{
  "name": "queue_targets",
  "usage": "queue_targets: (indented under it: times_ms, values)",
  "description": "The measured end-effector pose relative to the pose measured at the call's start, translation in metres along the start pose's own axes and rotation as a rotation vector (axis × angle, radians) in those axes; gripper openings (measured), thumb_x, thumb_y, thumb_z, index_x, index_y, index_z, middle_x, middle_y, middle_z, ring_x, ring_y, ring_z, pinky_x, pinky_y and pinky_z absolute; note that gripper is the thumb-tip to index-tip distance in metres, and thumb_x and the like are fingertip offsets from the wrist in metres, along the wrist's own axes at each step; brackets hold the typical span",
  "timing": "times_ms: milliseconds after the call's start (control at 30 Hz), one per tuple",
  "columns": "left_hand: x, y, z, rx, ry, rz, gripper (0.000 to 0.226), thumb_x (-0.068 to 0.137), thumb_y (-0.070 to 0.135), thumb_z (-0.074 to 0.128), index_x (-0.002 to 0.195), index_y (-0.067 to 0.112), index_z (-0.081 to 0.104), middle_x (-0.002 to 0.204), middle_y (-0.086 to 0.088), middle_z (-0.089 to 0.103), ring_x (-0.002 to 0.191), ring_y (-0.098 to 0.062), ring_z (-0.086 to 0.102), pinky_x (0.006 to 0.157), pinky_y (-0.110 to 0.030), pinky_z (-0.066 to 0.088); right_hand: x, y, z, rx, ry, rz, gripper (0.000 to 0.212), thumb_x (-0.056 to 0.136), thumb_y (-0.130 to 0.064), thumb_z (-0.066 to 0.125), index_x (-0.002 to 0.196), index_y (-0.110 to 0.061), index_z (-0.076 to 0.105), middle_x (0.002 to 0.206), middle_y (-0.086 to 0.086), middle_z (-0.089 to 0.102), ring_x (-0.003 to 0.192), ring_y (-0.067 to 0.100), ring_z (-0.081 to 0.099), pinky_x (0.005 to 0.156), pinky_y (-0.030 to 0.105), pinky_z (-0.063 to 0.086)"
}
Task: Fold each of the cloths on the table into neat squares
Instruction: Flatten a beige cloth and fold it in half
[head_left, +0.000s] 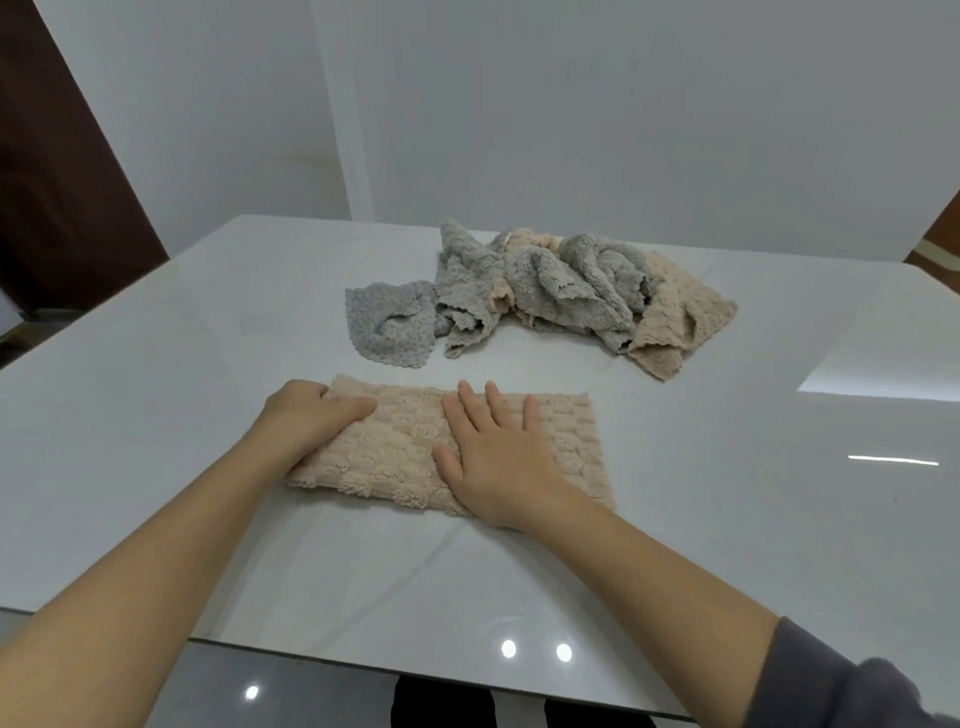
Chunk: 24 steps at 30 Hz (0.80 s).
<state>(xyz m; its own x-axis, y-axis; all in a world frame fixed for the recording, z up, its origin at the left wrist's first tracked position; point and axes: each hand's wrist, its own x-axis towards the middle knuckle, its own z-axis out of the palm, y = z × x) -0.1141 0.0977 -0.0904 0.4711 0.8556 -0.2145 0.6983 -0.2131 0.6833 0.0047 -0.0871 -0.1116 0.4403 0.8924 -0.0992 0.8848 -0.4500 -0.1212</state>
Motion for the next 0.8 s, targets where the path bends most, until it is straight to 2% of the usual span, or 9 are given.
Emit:
queue_targets:
  times_ms: [67,233,333,400,467,533,600,700,800]
  values:
    - [0.008,0.001,-0.006,-0.096,-0.049,-0.085,0.046,0.085,0.051,0.064,0.087,0.005,0.067,0.090,-0.011,0.070,0.085,-0.029,0.067,0.084,-0.037,0.054,0.000,0.000,0.001,0.006,0.009,-0.001,0.064,0.101,-0.051,0.013,0.156,-0.022,-0.004,0.163,-0.002,-0.012,0.149,0.025,-0.015,0.117,0.057,-0.011]
    - [0.004,0.001,-0.005,0.267,0.084,0.088,0.042,0.095,0.033,0.054,0.063,0.006,0.057,0.067,-0.008,0.060,0.063,-0.018,0.051,0.053,-0.028,0.034,0.000,0.001,0.003,0.021,0.037,-0.005,0.065,0.101,-0.051,0.015,0.156,-0.022,-0.003,0.164,-0.001,-0.010,0.149,0.024,-0.015,0.117,0.057,-0.011]
    - [-0.003,0.010,-0.011,0.109,0.100,0.118,0.037,0.095,0.031,0.053,0.068,0.006,0.059,0.072,-0.013,0.063,0.069,-0.027,0.057,0.060,-0.031,0.040,-0.002,0.004,0.000,0.115,0.057,-0.029,0.065,0.101,-0.050,0.020,0.157,-0.022,-0.001,0.164,-0.002,-0.008,0.150,0.023,-0.013,0.118,0.054,-0.010]
    - [-0.016,0.030,-0.020,-0.220,0.015,0.084,0.032,0.093,0.033,0.057,0.079,0.006,0.066,0.082,-0.014,0.071,0.072,-0.026,0.066,0.070,-0.033,0.052,-0.007,0.008,-0.013,0.440,0.126,-0.040,0.063,0.103,-0.044,0.028,0.157,-0.020,0.006,0.164,-0.003,-0.001,0.150,0.017,-0.005,0.121,0.043,-0.005]
    - [-0.036,0.059,-0.024,-0.484,-0.111,0.055,0.027,0.092,0.034,0.062,0.086,0.008,0.069,0.082,-0.011,0.073,0.065,-0.019,0.069,0.065,-0.028,0.056,-0.011,0.011,-0.035,0.907,0.199,0.050,0.056,0.104,-0.038,0.037,0.154,-0.020,0.022,0.161,-0.005,0.019,0.148,0.014,0.017,0.120,0.035,0.014]
    - [-0.055,0.088,-0.017,-0.647,-0.287,0.075,0.028,0.094,0.035,0.060,0.087,0.010,0.067,0.079,-0.007,0.072,0.063,-0.013,0.068,0.059,-0.022,0.055,-0.013,0.013,-0.059,1.463,0.075,0.154,0.057,0.100,-0.047,0.042,0.148,-0.017,0.036,0.152,0.000,0.040,0.136,0.020,0.042,0.112,0.038,0.035]
    - [-0.068,0.108,0.000,-0.672,-0.496,0.097,0.033,0.096,0.044,0.051,0.090,0.014,0.064,0.086,-0.008,0.070,0.072,-0.017,0.066,0.068,-0.027,0.052,-0.017,0.023,-0.076,1.924,-0.159,0.171,0.071,0.091,-0.061,0.044,0.138,-0.008,0.050,0.134,0.010,0.057,0.119,0.030,0.056,0.102,0.044,0.044]
    - [-0.082,0.116,0.027,-0.568,-0.553,0.163,0.041,0.100,0.048,0.038,0.096,0.014,0.060,0.092,-0.010,0.075,0.079,-0.022,0.068,0.081,-0.036,0.048,-0.032,0.049,-0.085,2.110,-0.236,0.214,0.068,0.089,-0.060,0.047,0.107,0.000,0.072,0.109,0.018,0.068,0.098,0.032,0.066,0.099,0.046,0.047]
    - [-0.091,0.104,0.050,-0.573,-0.313,0.327,0.025,0.102,0.024,0.043,0.097,0.009,0.062,0.090,-0.004,0.074,0.082,-0.016,0.068,0.074,-0.025,0.054,-0.036,0.070,-0.072,2.090,-0.238,0.356,0.050,0.093,-0.039,0.050,0.116,0.002,0.066,0.120,0.022,0.065,0.109,0.035,0.063,0.104,0.046,0.043]
